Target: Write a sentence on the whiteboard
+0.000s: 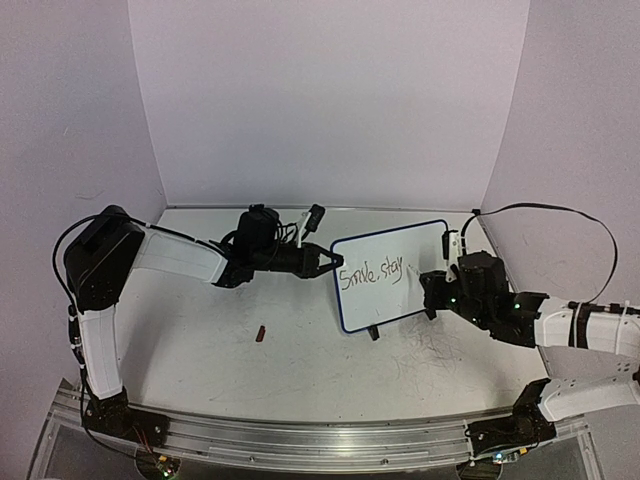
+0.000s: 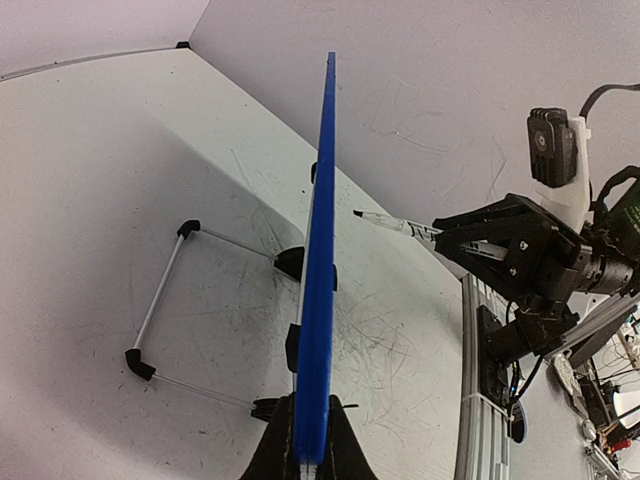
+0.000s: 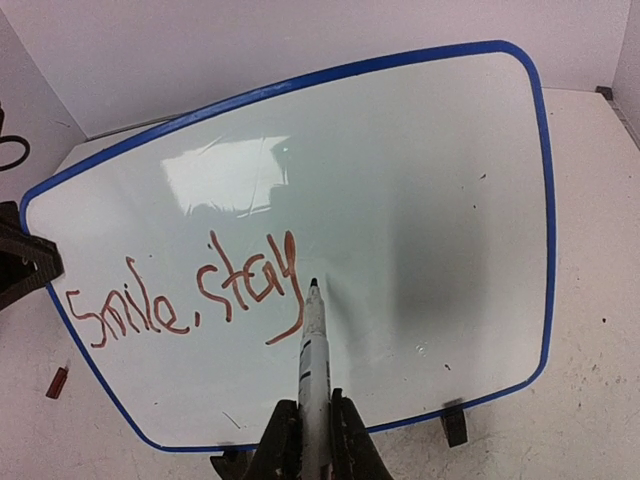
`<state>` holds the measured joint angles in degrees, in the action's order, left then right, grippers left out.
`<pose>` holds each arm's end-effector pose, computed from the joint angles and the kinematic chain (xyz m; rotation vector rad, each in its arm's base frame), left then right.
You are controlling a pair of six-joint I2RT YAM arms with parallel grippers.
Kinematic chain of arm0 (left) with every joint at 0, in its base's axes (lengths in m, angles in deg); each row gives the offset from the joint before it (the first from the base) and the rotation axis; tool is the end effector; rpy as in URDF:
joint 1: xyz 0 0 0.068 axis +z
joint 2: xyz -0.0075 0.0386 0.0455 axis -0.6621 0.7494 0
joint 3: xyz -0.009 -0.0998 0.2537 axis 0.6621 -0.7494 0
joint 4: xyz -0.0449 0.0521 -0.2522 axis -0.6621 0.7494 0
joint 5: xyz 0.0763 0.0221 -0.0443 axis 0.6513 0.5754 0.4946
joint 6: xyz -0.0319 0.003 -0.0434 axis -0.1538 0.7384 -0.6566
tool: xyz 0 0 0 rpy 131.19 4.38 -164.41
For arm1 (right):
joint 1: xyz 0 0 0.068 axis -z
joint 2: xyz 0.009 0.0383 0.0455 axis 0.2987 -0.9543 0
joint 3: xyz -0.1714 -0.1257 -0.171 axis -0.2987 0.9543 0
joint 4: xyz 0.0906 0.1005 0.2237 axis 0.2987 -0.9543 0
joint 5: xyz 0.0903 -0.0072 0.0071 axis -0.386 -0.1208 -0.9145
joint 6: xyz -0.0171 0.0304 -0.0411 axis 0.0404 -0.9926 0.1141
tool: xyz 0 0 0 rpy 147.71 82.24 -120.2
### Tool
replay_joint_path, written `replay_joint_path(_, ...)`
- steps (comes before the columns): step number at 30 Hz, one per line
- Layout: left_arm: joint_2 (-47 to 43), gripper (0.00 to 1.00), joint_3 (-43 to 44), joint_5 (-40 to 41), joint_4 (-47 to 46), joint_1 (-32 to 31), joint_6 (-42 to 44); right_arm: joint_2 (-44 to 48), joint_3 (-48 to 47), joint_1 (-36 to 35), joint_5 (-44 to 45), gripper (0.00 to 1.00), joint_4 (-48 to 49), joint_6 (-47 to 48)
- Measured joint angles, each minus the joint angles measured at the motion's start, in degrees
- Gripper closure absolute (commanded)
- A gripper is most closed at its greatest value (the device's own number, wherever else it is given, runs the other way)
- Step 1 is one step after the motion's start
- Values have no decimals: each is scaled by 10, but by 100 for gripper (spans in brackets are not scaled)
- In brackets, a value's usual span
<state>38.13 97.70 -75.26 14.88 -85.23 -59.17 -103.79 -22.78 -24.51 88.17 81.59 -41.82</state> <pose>0.3015 -0.3167 0.2031 0.7942 1.8655 -1.3406 0.1850 0.1541 0.2266 -0.1616 1.9894 0.4880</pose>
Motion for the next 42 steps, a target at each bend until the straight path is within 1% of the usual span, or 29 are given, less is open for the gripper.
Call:
replay_joint_path(9,0,100,-3,0,-2,0,0,17,1,0,4,100,0,19)
replay_joint_path(24,0,100,-3,0,-2,0,0,18,13,0,15,100,-1,18)
replay_joint_path(35,0,100,-3,0,-2,0,0,17,19,32,3,100,13,26)
replay_joint_path(42,-1,100,-5,0,-2,0,0,5,19,37,-7,100,17,35)
